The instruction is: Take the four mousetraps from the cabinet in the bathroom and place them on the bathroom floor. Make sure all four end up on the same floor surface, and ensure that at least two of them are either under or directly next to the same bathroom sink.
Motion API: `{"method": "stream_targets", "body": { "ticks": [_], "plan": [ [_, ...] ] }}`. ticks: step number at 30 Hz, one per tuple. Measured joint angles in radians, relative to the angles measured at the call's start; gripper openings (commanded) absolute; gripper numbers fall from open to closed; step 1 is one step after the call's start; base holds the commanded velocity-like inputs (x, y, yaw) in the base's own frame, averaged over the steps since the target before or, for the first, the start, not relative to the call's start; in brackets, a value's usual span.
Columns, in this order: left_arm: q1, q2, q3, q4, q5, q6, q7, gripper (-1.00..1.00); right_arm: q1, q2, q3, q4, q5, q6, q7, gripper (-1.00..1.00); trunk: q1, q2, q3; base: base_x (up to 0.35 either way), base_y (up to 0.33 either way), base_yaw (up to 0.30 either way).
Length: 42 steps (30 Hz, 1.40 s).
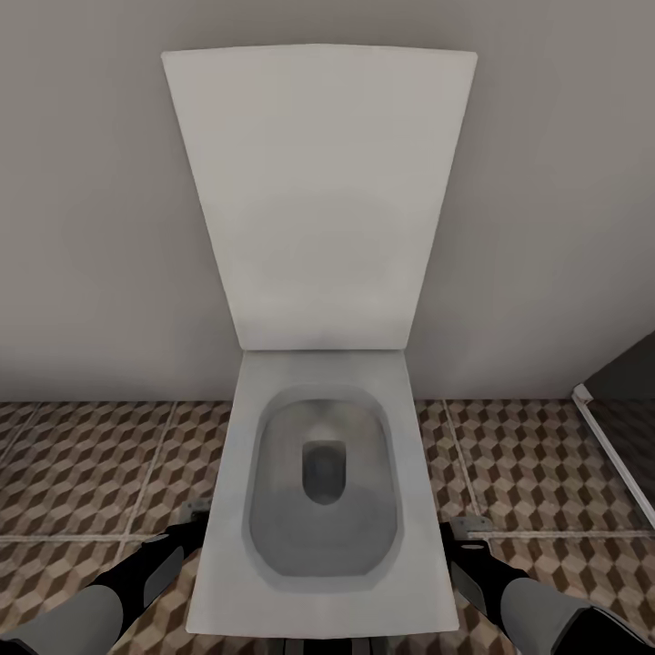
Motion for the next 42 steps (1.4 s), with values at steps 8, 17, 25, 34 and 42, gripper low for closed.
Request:
{"method": "stream_targets", "body": {
  "ticks": [8,17,25,34,42],
  "plan": [
    [0.000,0.000,0.000,0.000,0.000,0.001,0.000,-1.00,0.000,-0.002,0.000,0.000,-0.001,0.000,0.003,-1.00,0.003,-0.002,-0.027,0.000,0.000,0.000],
    [0.000,0.000,0.001,0.000,0.000,0.000,0.000,-1.00,0.000,-0.005,0.000,0.000,0.000,0.000,0.027,-1.00,0.005,-0.003,-0.043,0.000,0.000,0.000],
    [0.000,0.000,0.001,0.000,0.000,0.000,0.000,-1.00,0.000,-0.004,0.000,0.000,0.001,0.000,0.036,-1.00,0.006,-0.003,-0.054,0.000,0.000,0.000],
    [0.000,0.000,0.001,0.000,0.000,0.000,0.001,-1.00,0.000,-0.004,0.000,0.000,0.001,0.000,0.037,-1.00,0.010,-0.005,-0.085,0.000,0.000,0.000],
    [0.000,0.000,0.003,0.000,0.000,0.001,0.001,-1.00,0.000,-0.004,0.001,0.000,0.001,0.000,0.037,-1.00,0.010,-0.005,-0.085,0.000,0.000,0.000]
  ]
}}
